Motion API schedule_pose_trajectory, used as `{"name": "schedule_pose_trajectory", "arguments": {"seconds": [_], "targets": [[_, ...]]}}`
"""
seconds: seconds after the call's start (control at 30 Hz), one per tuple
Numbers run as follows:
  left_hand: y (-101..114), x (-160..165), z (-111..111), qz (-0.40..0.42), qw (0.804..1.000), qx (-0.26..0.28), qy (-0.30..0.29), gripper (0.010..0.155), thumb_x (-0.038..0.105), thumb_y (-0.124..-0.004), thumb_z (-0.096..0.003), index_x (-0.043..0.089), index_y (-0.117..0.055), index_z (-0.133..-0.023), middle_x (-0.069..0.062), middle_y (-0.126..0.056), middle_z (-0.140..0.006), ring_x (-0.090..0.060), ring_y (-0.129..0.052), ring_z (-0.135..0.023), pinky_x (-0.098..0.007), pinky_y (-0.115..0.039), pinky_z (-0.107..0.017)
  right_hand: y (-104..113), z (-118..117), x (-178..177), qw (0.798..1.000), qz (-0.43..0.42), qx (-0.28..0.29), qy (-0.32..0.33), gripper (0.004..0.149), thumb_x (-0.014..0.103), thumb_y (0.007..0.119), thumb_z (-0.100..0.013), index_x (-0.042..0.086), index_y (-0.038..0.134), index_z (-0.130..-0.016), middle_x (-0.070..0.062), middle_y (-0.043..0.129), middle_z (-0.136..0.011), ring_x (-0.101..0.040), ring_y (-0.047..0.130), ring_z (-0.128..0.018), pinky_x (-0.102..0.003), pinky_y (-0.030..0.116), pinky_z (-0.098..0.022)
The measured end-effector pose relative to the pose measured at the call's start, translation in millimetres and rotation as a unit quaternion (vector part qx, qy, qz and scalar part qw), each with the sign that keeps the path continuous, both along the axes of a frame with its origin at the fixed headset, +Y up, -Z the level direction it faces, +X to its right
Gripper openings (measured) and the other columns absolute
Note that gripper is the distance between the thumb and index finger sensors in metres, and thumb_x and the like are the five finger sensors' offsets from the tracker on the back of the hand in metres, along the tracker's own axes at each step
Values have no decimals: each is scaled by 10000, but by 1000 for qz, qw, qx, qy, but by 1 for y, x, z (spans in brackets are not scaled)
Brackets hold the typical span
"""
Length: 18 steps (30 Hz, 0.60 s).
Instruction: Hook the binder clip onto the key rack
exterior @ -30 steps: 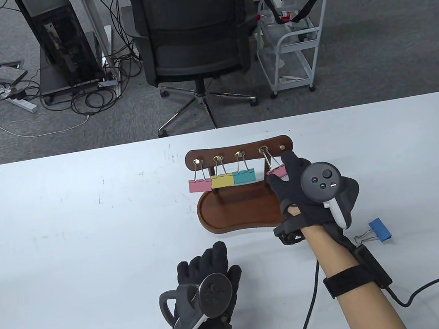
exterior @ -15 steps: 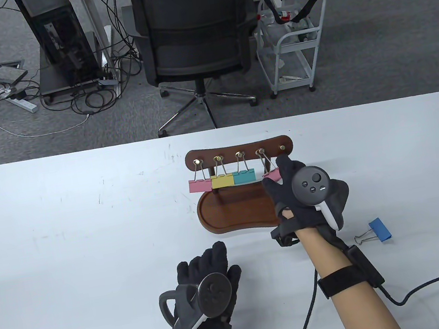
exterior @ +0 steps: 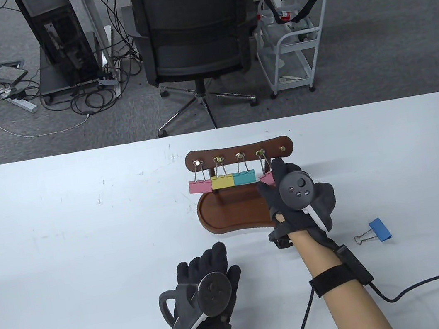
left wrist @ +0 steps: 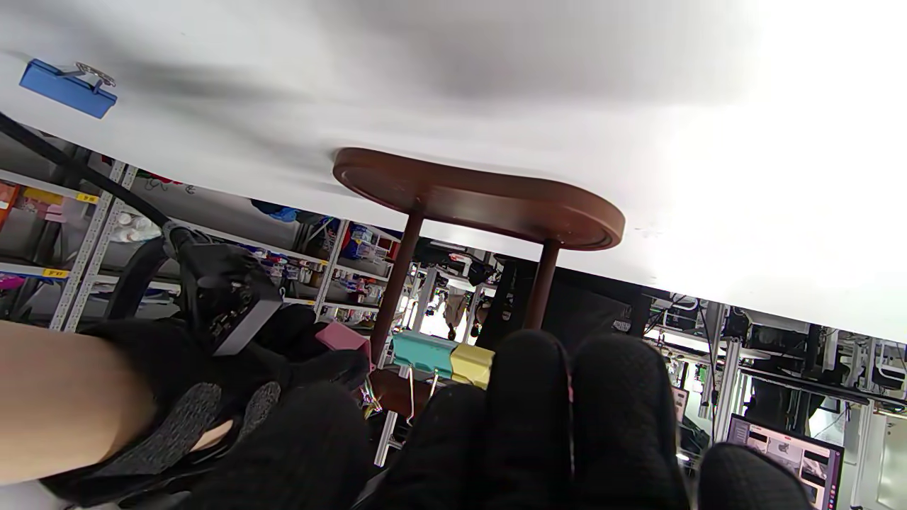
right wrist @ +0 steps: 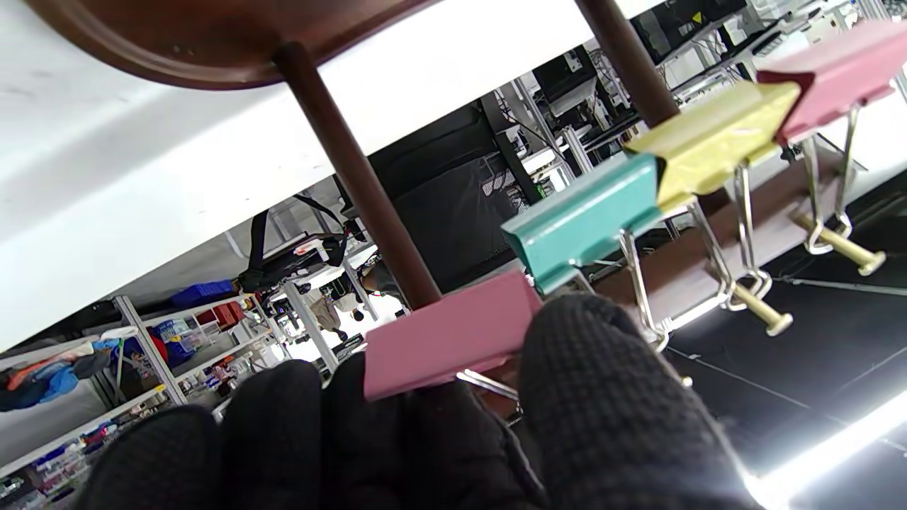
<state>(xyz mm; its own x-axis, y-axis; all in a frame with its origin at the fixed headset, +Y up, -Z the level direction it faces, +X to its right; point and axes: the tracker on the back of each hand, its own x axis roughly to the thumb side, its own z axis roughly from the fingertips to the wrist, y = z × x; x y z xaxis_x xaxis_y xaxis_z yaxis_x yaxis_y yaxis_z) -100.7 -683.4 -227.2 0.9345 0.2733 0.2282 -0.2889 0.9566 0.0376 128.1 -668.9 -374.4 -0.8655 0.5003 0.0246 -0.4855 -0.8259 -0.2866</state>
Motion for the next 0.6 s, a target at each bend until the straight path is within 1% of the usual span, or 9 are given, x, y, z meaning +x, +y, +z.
{"name": "schedule_pose_trajectory", "arguments": {"seconds": [0.2,0.5,0.6], "targets": [[0,0,0,-1,1000,-4,0,680,440,-780,-576,51,-691,-1126,-234,-844,-1049,-543,-853,-904,-756,-542,-700,-7,-1,-6,1000,22,5,-2,785,403,892,-498,4,597,-1107,-326,657,-1029,-564,705,-838,-689,602,-600],[-1,0,-1,0,1000,-8,1,681,441,-779,-577,50,-690,-1128,-233,-844,-1050,-545,-851,-904,-757,-540,-700,-11,-1,-11,998,59,3,-28,816,392,879,-520,3,510,-1135,-335,606,-1053,-570,685,-847,-688,596,-604],[-1,0,-1,1,1000,-9,1,681,442,-779,-577,51,-690,-1127,-234,-844,-1049,-544,-852,-903,-757,-540,-700,-13,-3,-8,998,53,-3,-32,818,383,879,-528,-6,498,-1138,-340,605,-1054,-572,684,-850,-690,595,-604]]}}
